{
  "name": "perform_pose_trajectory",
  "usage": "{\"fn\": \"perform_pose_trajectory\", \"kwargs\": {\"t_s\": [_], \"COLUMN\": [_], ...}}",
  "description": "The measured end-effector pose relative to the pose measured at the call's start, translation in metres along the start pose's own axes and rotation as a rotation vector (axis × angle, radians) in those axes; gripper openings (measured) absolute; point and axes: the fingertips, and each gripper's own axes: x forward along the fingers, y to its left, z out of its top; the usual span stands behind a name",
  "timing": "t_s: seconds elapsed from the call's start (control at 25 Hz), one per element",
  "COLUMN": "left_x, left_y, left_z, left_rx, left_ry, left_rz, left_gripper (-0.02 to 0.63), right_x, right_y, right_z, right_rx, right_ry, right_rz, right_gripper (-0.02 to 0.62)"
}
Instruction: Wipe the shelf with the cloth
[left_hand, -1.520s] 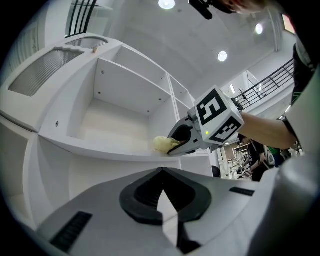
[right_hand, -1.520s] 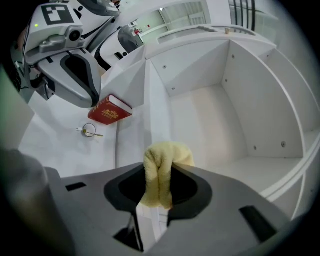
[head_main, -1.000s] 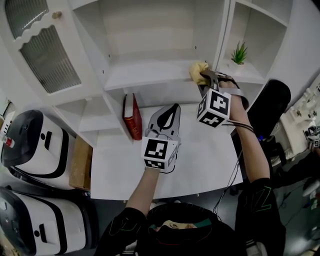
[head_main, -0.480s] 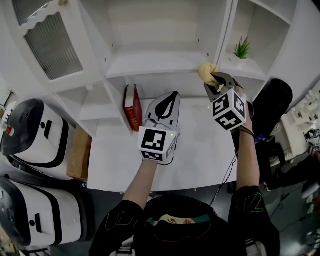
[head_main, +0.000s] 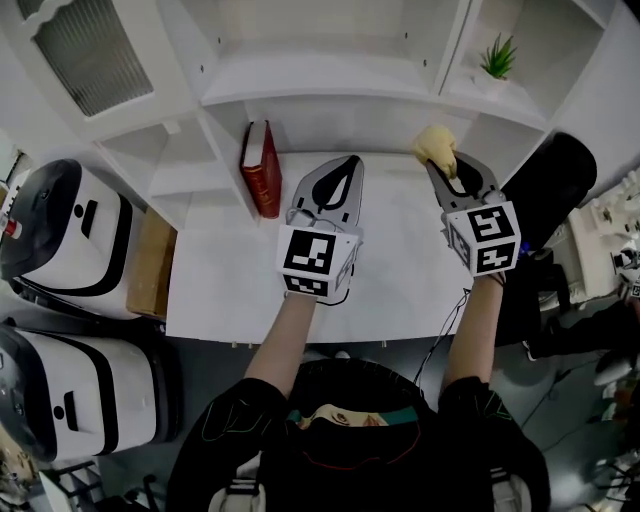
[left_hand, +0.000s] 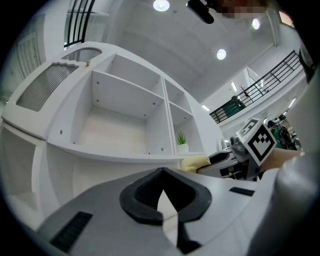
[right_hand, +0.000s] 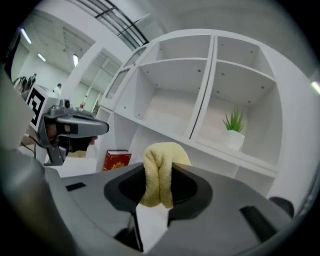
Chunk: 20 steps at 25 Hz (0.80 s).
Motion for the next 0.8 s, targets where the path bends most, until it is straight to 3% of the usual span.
{"fn": "perform_pose_trajectory", "kwargs": {"t_s": [0.24,0.4,0.64,0.8], "left_x": [-0.013,-0.025,-0.041,-0.053], "left_y": [-0.002,-0.002,-0.017,-0.027], "left_z": [-0.030,-0.063,-0.103,-0.123], "left_rx": [0.019,-0.011,-0.073,-0.060], "left_ry": [0.086,0.148,0.190,0.193], "left_rz": [0.070,0.121,0.145,0.199], "left_gripper": [-0.005,-0.005,-0.005,-0.005], "right_x": [-0.014,-0.020,-0.027,-0.032], "right_y": [0.011,0.031,0.043,0.052], "right_z": [-0.038,-0.062,-0.103,-0.132], "right_rx": [0.269,0.420,0.467,0.507], "right_ry": [-0.059,-0.078,-0.067,-0.054], "right_rz": [0.000,0.074,0.032,-0.014], "right_gripper": [0.118,0.118,0.118,0.118]}}
